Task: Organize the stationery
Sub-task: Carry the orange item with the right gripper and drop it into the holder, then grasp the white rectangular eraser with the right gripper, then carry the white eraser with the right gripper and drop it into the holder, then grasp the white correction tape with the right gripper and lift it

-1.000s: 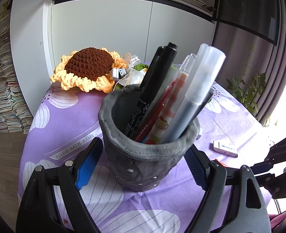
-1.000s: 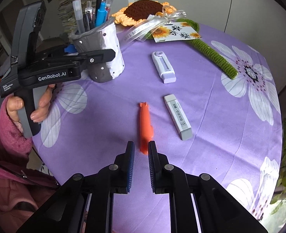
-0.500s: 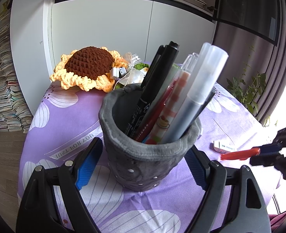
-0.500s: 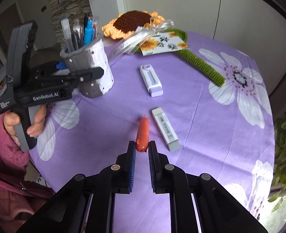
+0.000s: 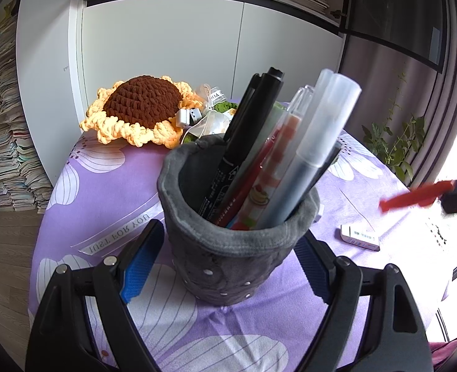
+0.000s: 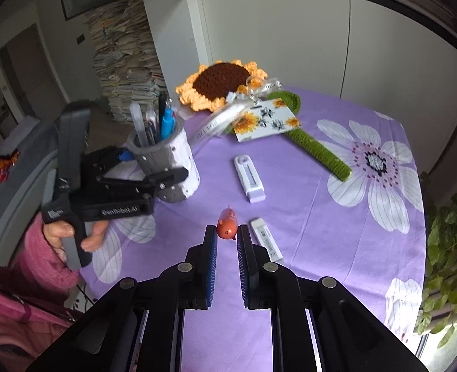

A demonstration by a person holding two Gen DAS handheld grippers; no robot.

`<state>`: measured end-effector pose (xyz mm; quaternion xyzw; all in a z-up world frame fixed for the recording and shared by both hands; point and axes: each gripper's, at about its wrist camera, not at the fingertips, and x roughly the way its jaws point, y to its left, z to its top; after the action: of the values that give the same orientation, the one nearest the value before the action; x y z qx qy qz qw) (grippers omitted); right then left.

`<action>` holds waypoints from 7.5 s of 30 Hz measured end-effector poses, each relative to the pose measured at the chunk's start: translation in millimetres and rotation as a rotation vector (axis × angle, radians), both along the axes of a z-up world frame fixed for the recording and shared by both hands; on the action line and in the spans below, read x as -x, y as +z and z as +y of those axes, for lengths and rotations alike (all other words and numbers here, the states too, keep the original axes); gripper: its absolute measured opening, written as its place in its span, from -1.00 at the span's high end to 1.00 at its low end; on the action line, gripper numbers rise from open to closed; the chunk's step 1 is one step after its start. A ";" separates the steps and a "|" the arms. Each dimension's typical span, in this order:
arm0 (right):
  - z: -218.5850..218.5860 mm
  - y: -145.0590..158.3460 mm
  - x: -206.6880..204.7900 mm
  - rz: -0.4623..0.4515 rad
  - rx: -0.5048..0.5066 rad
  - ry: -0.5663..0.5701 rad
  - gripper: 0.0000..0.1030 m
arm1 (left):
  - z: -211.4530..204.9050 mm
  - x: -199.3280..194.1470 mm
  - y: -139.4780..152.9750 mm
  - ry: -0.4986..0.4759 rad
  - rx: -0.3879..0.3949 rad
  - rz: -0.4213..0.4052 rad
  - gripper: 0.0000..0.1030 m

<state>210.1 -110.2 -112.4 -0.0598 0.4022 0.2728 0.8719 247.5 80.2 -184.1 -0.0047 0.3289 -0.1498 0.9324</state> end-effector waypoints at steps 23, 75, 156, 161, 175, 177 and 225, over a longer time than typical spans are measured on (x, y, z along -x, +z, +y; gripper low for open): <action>122.8 66.4 -74.1 0.103 0.074 0.277 0.74 | -0.5 -0.5 0.0 -0.012 0.011 0.006 -0.60; 28.1 -77.7 -70.8 0.273 0.342 0.059 0.74 | 2.5 0.5 2.3 -0.018 0.037 -0.006 -0.39; 77.5 57.8 -106.9 0.063 0.040 0.095 0.68 | 1.1 0.8 2.6 -0.018 0.034 -0.005 -0.40; 44.6 19.5 -113.5 0.145 0.140 0.026 0.68 | 1.1 0.8 2.6 -0.018 0.034 -0.005 -0.40; 11.1 -48.7 -99.8 0.258 0.186 -0.014 0.68 | 12.6 1.0 4.3 0.091 0.033 -0.018 -0.39; 13.9 -49.2 -98.1 0.256 0.186 -0.003 0.68 | 17.6 0.1 5.5 0.136 0.028 -0.030 -0.39; 98.5 -63.6 -159.2 0.205 0.338 0.054 0.48 | 20.1 12.8 18.1 0.130 0.036 -0.146 -0.36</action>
<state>369.3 -11.7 -175.9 -0.1877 0.5273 0.2292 0.7964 234.7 100.4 -166.0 -0.0316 0.2562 -0.0948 0.9615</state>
